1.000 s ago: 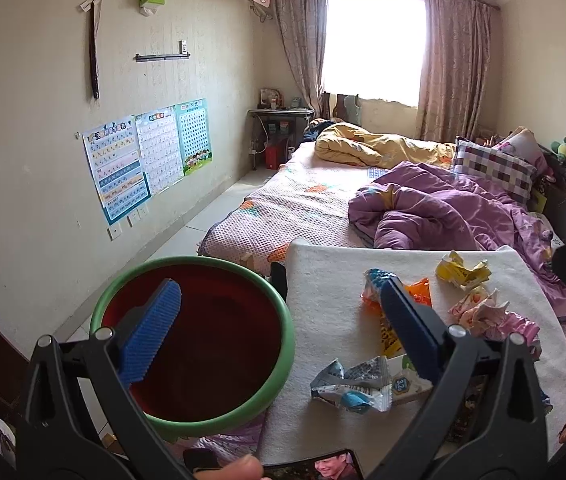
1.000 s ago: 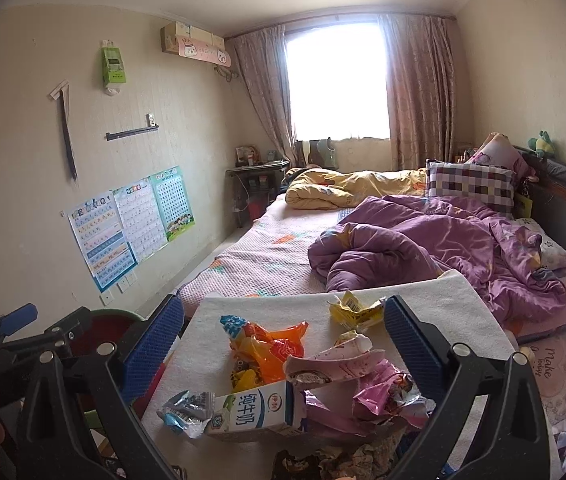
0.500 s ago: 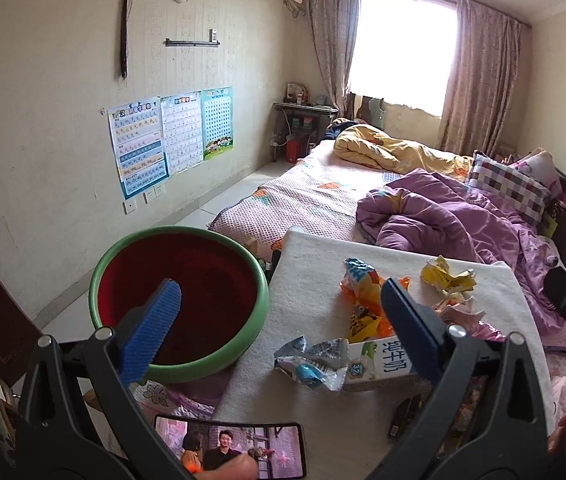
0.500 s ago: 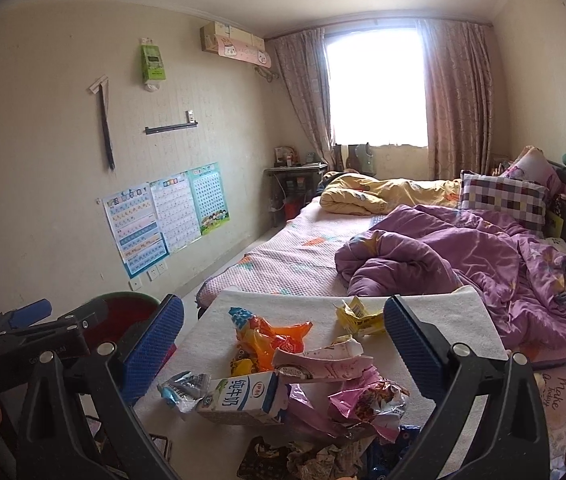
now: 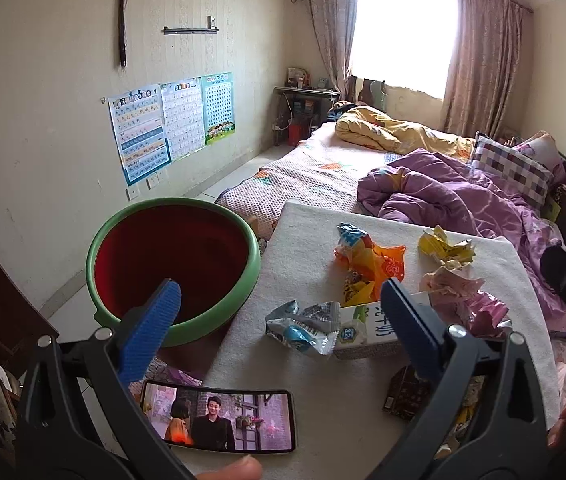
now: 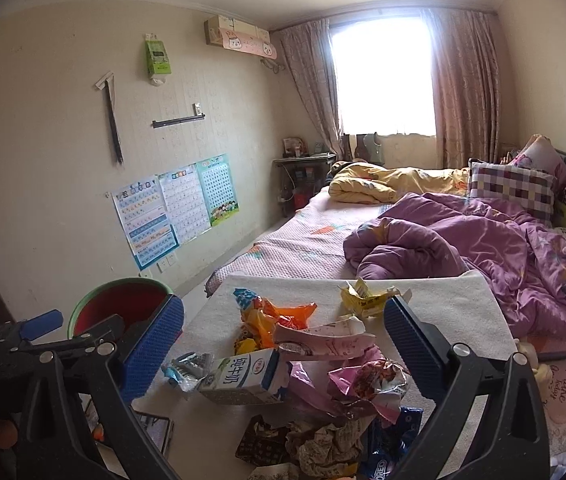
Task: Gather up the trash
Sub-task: 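Move both tools toward the trash on the white mat, then grasp the blue-white crumpled wrapper with the left tool while the right tool grasps a pink snack bag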
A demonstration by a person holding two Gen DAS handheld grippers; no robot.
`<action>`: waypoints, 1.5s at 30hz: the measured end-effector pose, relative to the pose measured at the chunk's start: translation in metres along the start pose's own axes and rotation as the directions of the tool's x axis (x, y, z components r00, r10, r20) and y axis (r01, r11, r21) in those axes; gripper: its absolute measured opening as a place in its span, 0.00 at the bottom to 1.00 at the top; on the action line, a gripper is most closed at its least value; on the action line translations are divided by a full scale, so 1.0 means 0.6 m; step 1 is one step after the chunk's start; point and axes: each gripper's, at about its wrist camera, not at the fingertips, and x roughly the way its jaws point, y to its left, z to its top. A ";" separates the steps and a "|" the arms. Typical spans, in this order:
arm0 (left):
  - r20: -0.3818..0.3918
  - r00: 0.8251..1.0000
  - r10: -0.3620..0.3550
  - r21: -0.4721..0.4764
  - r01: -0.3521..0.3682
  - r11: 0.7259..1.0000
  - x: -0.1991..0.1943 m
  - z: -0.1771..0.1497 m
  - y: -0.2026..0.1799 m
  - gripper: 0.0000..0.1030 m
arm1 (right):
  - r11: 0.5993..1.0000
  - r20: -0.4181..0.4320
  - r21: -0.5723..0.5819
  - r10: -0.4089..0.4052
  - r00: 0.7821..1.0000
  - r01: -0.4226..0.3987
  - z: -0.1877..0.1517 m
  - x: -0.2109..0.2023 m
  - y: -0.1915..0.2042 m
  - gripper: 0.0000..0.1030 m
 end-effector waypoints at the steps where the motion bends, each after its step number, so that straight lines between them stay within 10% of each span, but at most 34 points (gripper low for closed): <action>1: -0.001 1.000 0.005 0.004 -0.005 1.000 0.002 0.001 -0.001 0.95 | 1.000 0.005 -0.007 -0.002 1.000 0.002 0.002 -0.001 0.002 0.93; 22: 0.071 0.997 0.043 0.079 -0.048 0.996 -0.005 0.017 -0.004 0.95 | 0.999 0.019 0.029 0.026 0.999 -0.027 0.018 -0.003 -0.018 0.93; 40: -0.062 0.983 -0.171 0.147 0.178 0.973 0.054 -0.027 0.002 0.90 | 0.999 -0.213 0.020 0.042 0.976 -0.039 -0.033 0.024 -0.085 0.93; 45: -0.143 0.952 -0.271 0.279 0.301 0.912 0.068 -0.046 -0.035 0.82 | 0.999 -0.284 0.047 0.038 0.958 -0.026 -0.049 0.035 -0.107 0.93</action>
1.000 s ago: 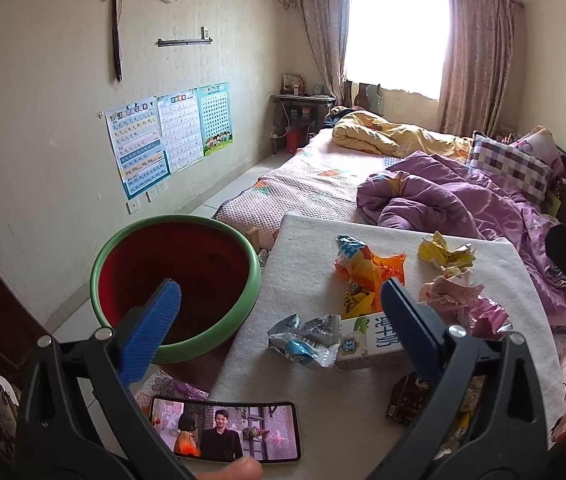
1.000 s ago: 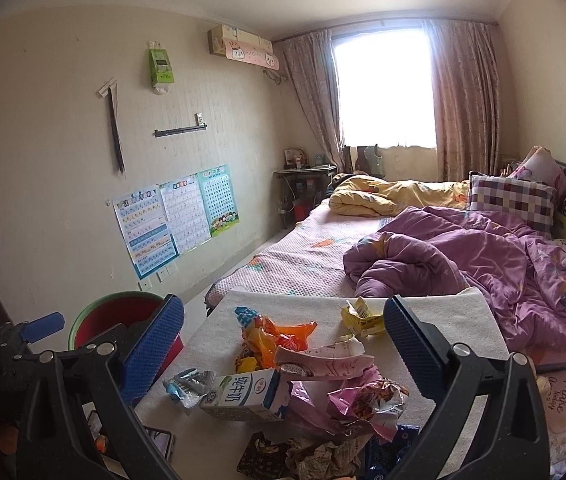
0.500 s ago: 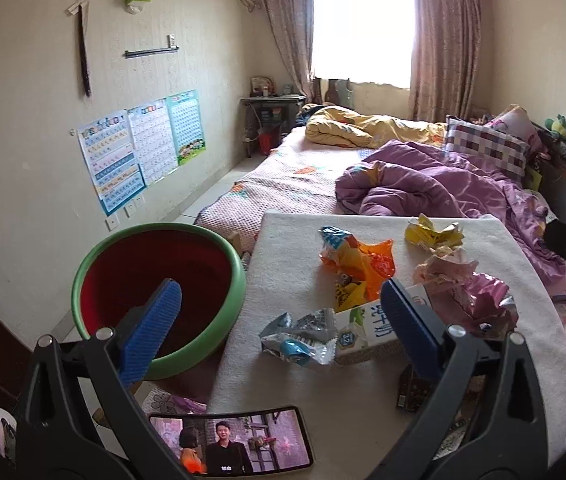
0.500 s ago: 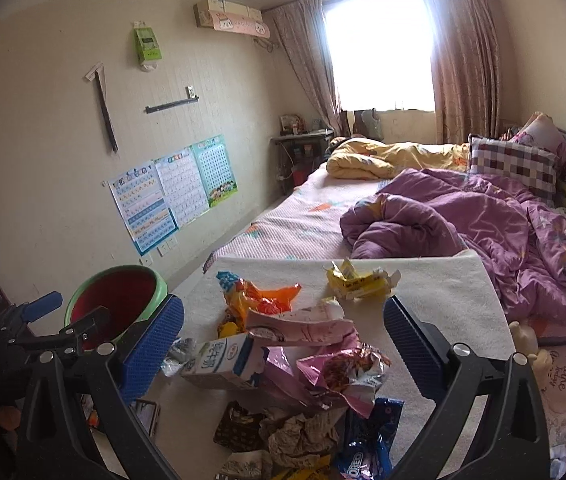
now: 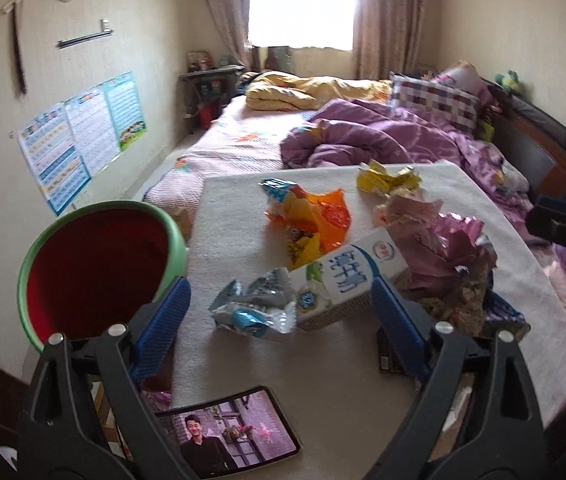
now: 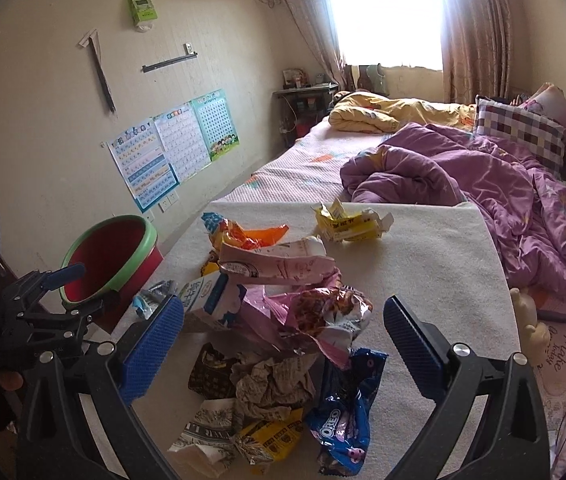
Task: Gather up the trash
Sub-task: 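Grasp the blue-white crumpled wrapper with the left tool while the right tool grasps a pink snack bag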
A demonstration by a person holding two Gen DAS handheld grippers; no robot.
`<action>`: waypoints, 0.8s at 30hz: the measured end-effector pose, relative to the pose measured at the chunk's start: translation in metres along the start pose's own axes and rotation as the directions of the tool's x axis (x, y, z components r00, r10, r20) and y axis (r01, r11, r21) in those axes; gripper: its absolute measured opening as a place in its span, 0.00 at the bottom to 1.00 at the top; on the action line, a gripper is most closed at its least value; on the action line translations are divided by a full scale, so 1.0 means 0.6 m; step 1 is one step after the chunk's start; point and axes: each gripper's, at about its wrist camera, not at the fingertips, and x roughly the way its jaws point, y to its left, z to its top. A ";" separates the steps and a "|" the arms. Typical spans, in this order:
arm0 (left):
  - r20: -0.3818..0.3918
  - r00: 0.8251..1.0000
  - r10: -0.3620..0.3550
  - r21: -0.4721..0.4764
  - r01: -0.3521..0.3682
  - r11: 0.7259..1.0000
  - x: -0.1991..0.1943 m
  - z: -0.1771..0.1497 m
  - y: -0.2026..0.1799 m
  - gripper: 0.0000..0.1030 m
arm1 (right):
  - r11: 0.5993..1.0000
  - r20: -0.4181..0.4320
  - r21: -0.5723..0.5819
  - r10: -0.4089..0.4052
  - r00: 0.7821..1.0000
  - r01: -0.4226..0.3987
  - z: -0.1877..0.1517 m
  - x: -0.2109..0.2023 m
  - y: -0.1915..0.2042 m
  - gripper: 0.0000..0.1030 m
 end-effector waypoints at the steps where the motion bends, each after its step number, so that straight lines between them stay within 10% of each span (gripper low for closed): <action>1: -0.014 1.000 -0.015 0.034 0.016 0.999 0.006 0.001 -0.005 0.79 | 1.000 -0.011 0.007 0.009 1.000 -0.009 -0.002 0.002 -0.003 0.93; 10: -0.196 0.981 0.000 0.048 0.009 0.999 0.112 -0.013 0.034 0.45 | 0.996 -0.086 0.076 0.057 0.995 -0.051 -0.030 0.014 -0.032 0.93; 24: -0.200 0.980 0.012 0.036 -0.005 0.999 0.140 0.002 0.036 0.45 | 0.950 -0.161 0.287 0.178 0.971 -0.127 -0.026 0.069 -0.104 0.85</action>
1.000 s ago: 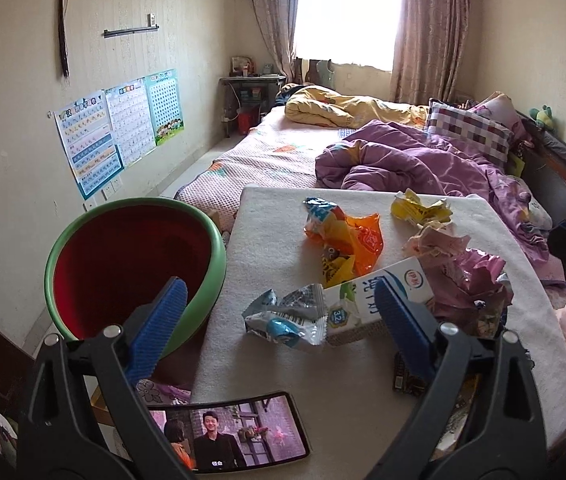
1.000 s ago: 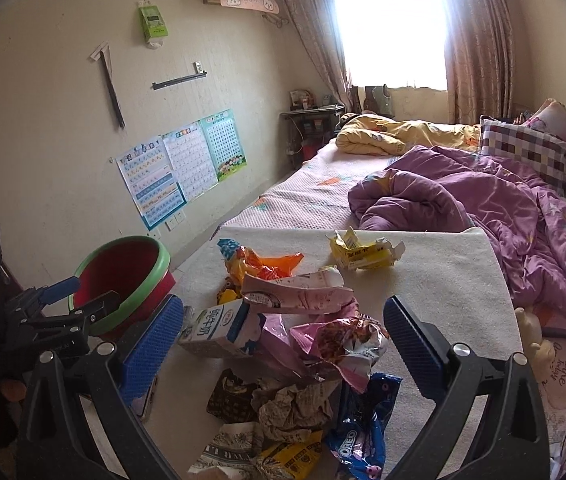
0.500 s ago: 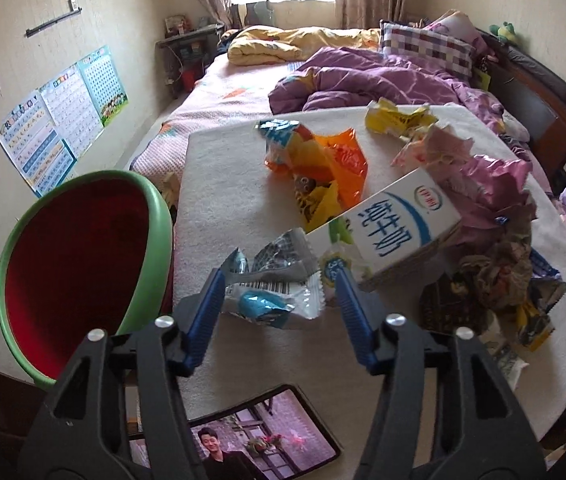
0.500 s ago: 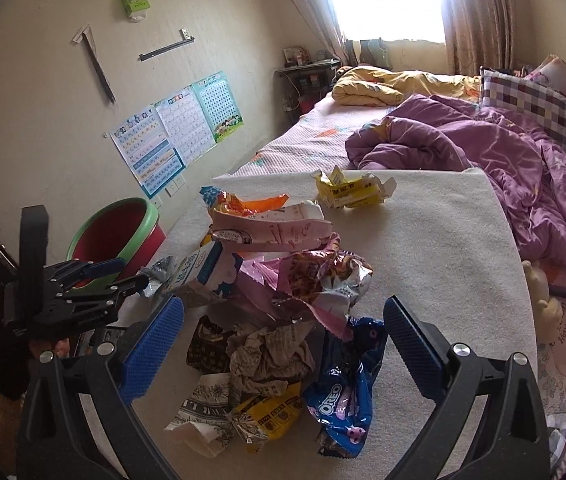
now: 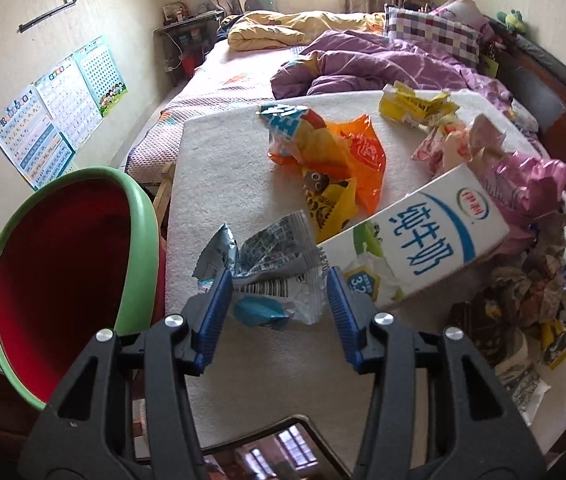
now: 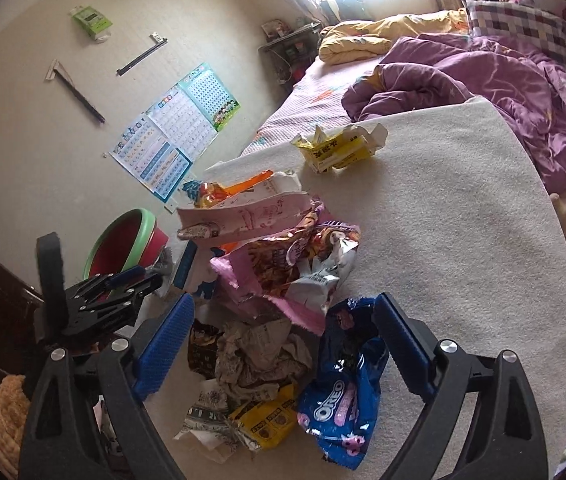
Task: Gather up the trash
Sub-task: 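Grasp the blue-white crumpled wrapper with the left tool while the right tool grasps a pink snack bag, then carry the wrappers over the green basin with both tools and release the blue-white one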
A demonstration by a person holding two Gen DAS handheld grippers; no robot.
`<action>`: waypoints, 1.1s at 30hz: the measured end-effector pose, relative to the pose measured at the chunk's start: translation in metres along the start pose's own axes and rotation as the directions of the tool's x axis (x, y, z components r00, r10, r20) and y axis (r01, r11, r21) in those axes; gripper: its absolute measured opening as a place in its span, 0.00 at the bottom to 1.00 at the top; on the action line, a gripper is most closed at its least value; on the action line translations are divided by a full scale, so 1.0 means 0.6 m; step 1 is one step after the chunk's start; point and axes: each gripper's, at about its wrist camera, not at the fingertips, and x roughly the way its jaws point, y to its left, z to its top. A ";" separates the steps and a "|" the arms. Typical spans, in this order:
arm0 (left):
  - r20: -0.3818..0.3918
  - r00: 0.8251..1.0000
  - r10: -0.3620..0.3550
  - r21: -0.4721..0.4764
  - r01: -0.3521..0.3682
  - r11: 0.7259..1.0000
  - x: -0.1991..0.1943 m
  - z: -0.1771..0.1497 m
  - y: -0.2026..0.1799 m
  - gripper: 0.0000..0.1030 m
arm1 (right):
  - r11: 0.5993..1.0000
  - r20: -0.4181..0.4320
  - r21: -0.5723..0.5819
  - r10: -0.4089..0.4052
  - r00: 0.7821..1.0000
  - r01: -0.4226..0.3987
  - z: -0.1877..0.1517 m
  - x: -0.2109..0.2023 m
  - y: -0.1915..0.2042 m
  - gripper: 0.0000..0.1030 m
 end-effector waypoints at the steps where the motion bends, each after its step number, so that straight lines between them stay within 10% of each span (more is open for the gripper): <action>1: 0.015 1.000 -0.009 -0.017 0.010 1.000 -0.008 0.002 0.004 0.45 | 0.999 -0.002 0.033 0.020 1.000 -0.020 0.007 0.009 -0.008 0.84; 10: 0.001 0.997 -0.079 -0.103 0.079 0.992 -0.041 -0.005 0.028 0.38 | 0.966 -0.031 0.183 0.191 0.981 -0.182 0.021 0.040 -0.043 0.49; 18: -0.057 0.998 -0.033 -0.118 0.026 0.993 0.004 -0.001 0.024 0.34 | 0.972 0.075 0.123 0.194 0.978 -0.202 0.007 -0.053 -0.035 0.47; 22: -0.067 0.998 0.010 -0.118 -0.017 0.993 0.026 0.005 0.020 0.58 | 0.974 0.115 0.099 0.194 0.974 -0.205 0.002 -0.085 -0.032 0.47; 25: -0.072 0.997 -0.004 -0.147 -0.006 0.989 0.039 0.012 0.024 0.57 | 0.977 0.114 0.079 0.187 0.976 -0.196 0.000 -0.093 -0.019 0.47; 28: -0.094 0.995 -0.040 -0.168 0.024 0.985 0.048 0.017 0.025 0.11 | 0.976 0.120 0.079 0.193 0.974 -0.203 -0.003 -0.095 -0.016 0.47; 33: -0.044 0.998 -0.044 -0.187 0.035 0.982 0.030 0.018 0.022 0.02 | 0.976 0.133 0.062 0.197 0.971 -0.207 0.002 -0.096 -0.013 0.47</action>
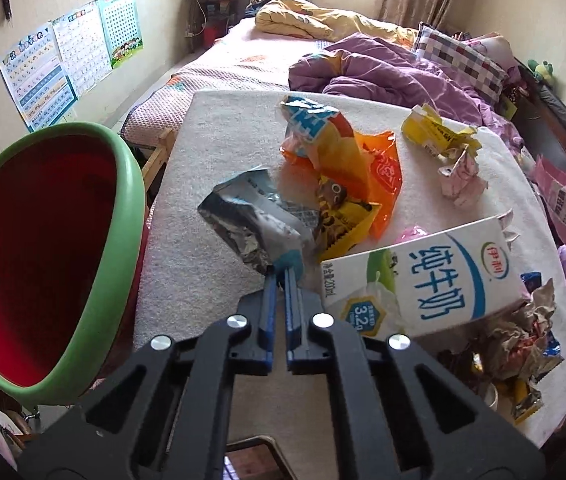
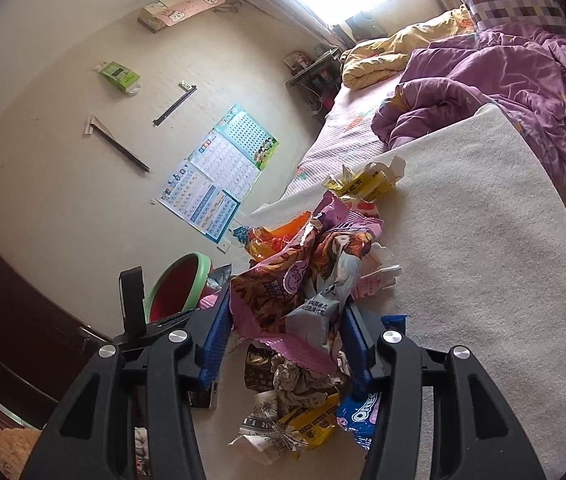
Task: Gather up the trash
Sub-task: 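Carry the wrappers over the green basin with both tools and release the blue-white one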
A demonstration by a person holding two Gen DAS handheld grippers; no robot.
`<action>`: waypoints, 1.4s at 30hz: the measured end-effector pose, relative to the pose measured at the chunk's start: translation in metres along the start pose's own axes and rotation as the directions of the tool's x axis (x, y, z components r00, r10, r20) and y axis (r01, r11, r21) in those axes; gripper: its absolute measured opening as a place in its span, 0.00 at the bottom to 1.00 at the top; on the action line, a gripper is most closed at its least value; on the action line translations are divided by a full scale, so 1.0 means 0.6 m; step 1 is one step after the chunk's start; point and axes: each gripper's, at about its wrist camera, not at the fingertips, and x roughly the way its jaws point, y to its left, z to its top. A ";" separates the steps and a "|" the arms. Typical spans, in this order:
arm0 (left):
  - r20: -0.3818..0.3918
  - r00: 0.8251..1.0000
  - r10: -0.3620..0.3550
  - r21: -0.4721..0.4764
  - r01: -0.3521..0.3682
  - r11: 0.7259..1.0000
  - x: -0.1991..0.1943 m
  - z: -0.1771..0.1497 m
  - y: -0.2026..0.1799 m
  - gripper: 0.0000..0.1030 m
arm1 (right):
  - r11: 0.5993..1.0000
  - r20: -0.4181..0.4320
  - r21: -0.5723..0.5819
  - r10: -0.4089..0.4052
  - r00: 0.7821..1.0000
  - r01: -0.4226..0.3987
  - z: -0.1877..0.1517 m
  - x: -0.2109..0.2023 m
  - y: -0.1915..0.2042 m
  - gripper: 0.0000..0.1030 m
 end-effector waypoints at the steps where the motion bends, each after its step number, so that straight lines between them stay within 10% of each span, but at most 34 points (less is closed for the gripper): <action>1: 0.018 1.000 0.007 0.003 -0.007 1.000 -0.008 0.001 -0.001 0.02 | 1.000 0.003 -0.003 0.003 1.000 -0.003 0.002 -0.002 0.000 0.47; 21: 0.304 0.933 0.195 -0.221 -0.130 0.967 -0.244 -0.043 0.127 0.01 | 0.964 0.013 -0.225 0.147 0.989 -0.141 0.030 0.084 0.166 0.48; 42: 0.237 0.964 0.119 -0.122 -0.092 0.988 -0.205 -0.059 0.299 0.01 | 0.946 -0.189 -0.216 0.200 0.961 -0.240 -0.055 0.366 0.369 0.48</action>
